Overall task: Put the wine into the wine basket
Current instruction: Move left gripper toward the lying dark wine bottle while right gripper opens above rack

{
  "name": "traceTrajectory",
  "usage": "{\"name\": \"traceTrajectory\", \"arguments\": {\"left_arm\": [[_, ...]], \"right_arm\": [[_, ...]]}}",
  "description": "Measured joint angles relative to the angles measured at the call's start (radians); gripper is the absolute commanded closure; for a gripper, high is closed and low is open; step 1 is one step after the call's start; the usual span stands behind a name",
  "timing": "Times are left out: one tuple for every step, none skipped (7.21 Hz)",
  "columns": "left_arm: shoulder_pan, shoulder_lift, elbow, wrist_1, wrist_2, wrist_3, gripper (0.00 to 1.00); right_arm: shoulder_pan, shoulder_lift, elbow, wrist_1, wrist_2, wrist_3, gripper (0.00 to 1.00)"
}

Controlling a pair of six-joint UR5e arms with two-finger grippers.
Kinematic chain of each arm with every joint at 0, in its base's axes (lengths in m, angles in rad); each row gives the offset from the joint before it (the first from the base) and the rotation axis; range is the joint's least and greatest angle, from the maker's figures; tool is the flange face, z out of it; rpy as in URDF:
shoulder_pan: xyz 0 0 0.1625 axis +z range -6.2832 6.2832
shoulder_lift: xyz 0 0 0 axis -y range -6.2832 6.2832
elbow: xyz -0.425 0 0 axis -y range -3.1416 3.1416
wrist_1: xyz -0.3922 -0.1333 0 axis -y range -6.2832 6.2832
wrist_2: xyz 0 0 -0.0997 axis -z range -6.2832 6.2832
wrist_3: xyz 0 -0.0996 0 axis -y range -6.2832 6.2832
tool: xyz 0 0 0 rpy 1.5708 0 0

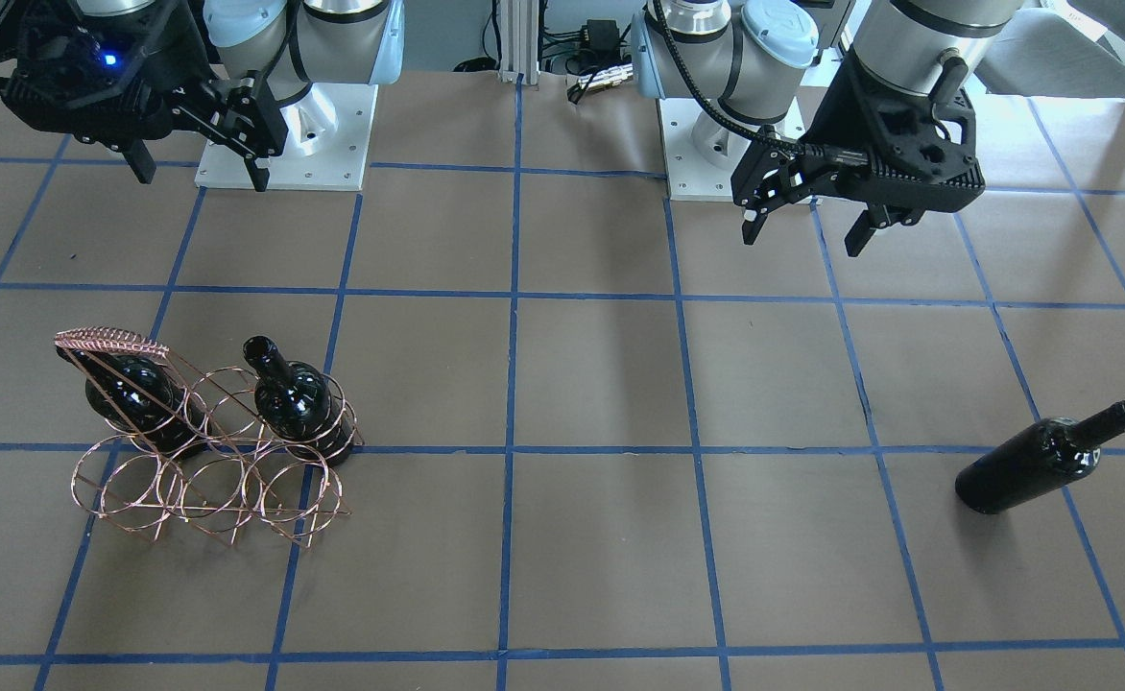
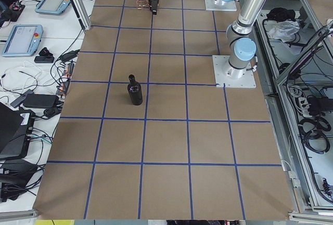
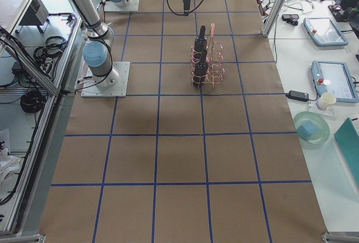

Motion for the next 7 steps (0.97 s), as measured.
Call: {"name": "traceTrajectory", "arguments": {"left_arm": [[0.003, 0.001, -0.013, 0.003, 0.003, 0.0, 0.0], [0.008, 0.002, -0.029, 0.01, 0.004, 0.0, 0.0], [0.013, 0.001, -0.036, 0.02, 0.004, -0.002, 0.0], [0.016, 0.0, -0.04, 0.041, 0.004, -0.006, 0.0], [0.031, -0.001, -0.04, 0.059, 0.011, -0.001, 0.0], [0.078, -0.003, -0.039, 0.067, 0.025, 0.018, 0.0], [0.153, -0.005, -0.034, 0.07, 0.034, 0.07, 0.0]], "right_arm": [[0.0, 0.0, 0.0, 0.0, 0.001, 0.001, 0.01], [0.001, 0.0, 0.0, 0.0, 0.001, -0.001, 0.01], [0.001, 0.001, 0.0, -0.001, 0.002, -0.003, 0.01], [0.0, 0.001, 0.0, -0.002, 0.004, -0.003, 0.05], [-0.003, 0.002, 0.0, -0.002, 0.005, -0.004, 0.24], [-0.005, 0.003, 0.001, -0.002, 0.008, -0.003, 0.57], [-0.005, 0.003, 0.001, -0.001, 0.012, -0.003, 0.95]]}}
